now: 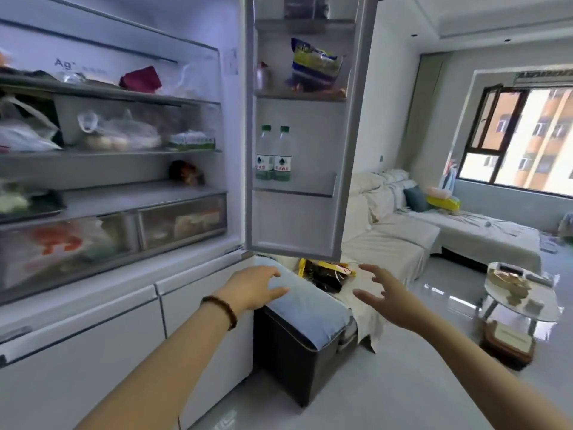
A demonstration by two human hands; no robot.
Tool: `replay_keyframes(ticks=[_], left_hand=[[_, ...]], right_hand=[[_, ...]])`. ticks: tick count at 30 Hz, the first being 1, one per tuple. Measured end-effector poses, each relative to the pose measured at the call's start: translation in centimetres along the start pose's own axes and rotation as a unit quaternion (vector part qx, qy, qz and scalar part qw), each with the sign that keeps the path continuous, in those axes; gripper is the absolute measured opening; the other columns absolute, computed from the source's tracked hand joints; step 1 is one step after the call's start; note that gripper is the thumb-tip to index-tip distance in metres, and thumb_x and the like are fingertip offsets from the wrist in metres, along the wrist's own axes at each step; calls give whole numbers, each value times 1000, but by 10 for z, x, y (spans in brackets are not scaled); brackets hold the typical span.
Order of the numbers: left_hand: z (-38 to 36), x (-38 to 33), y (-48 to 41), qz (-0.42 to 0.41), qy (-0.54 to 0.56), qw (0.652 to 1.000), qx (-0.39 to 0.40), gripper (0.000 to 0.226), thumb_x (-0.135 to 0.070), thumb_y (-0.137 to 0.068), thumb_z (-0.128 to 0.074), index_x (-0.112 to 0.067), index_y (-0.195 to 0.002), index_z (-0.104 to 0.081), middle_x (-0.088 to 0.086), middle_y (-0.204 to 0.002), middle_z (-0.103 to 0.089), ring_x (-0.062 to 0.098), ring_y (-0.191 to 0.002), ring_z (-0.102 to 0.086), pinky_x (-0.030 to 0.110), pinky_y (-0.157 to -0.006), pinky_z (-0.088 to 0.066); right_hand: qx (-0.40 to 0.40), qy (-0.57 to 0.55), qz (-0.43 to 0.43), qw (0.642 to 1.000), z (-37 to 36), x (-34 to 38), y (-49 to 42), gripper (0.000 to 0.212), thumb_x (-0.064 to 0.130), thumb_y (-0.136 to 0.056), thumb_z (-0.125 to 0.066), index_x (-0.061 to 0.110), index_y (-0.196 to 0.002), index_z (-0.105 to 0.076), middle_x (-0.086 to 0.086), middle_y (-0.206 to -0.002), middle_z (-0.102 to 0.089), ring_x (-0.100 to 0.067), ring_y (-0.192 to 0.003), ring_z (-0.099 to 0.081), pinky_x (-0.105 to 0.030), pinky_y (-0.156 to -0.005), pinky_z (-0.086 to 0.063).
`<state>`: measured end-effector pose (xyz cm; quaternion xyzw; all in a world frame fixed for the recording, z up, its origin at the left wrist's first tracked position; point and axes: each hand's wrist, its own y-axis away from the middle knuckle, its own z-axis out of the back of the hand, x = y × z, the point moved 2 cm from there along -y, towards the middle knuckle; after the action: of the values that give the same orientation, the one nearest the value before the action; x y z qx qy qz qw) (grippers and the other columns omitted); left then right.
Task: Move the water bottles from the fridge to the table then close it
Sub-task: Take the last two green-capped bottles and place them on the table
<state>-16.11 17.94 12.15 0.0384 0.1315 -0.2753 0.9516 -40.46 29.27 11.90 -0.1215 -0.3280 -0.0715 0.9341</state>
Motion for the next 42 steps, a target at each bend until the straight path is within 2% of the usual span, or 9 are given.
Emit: replay_keyframes(ticks=[8,13,18,21,25,31,36,39,42], left_hand=[[48,35,-145,28,78,987,-135,58,-57,-86,-51,-27,-135,-43,-4,-142,-46,18,-125,-47,37,-103,-41],[80,57,-222,69,104,976,-177,63,-53,-87,-51,-24,-141,-34,0,-146,-40,20,-127,-44,37,-105,-38],[112,88,-286,58,206,944,-251,69,-54,-85,-51,-28,-144,-27,-3,-146,-37,17,-127,-42,39,-106,-37],[129,107,-325,37,274,918,-283,83,-61,-76,-52,-31,-146,-18,-6,-151,-28,13,-127,-39,38,-105,-38],[153,131,-381,0,324,902,-285,88,-58,-75,-54,-31,-147,-11,-7,-153,-24,15,-129,-37,36,-103,-38],[182,150,-454,-59,323,905,-270,85,-65,-71,-53,-29,-143,-27,-6,-142,-41,17,-128,-41,38,-102,-41],[191,154,-468,-74,261,899,-345,78,-69,-68,-53,-31,-135,-41,-16,-107,-47,8,-107,-46,24,-87,-38],[192,152,-471,-105,251,906,-325,79,-62,-69,-62,-26,-136,-40,-12,-106,-45,1,-91,-48,12,-71,-38],[193,153,-472,-134,279,901,-303,71,-55,-68,-69,-32,-129,-39,-17,-106,-47,-4,-92,-51,10,-70,-42]], right_hand=[[8,-26,87,996,9,-19,-189,59,36,-86,-64,27,-138,-38,2,-144,-40,-17,-131,-42,-41,-107,-38],[15,-58,171,983,18,6,-304,59,37,-86,-62,27,-139,-37,3,-143,-42,-9,-125,-43,-30,-104,-38],[-4,-149,209,966,12,34,-395,59,36,-86,-62,30,-138,-35,8,-144,-40,-7,-125,-43,-32,-106,-38],[-30,-210,206,955,5,48,-442,67,33,-84,-65,29,-141,-31,8,-144,-39,-10,-124,-46,-35,-106,-41],[-56,-283,169,942,-7,69,-498,73,34,-81,-68,29,-142,-29,5,-144,-39,-14,-125,-47,-27,-95,-41],[-55,-276,106,954,-29,87,-556,83,50,-71,-72,32,-139,-28,6,-137,-48,-14,-121,-51,-29,-96,-44],[-63,-238,98,964,-41,92,-568,66,53,-70,-72,38,-125,-40,17,-118,-58,-5,-108,-55,-22,-84,-43],[-83,-237,96,963,-42,92,-569,62,54,-69,-73,39,-122,-44,17,-117,-59,-6,-108,-56,-25,-87,-44],[-100,-233,94,963,-41,91,-569,58,55,-68,-73,40,-117,-46,17,-114,-59,-5,-106,-56,-28,-87,-45]])
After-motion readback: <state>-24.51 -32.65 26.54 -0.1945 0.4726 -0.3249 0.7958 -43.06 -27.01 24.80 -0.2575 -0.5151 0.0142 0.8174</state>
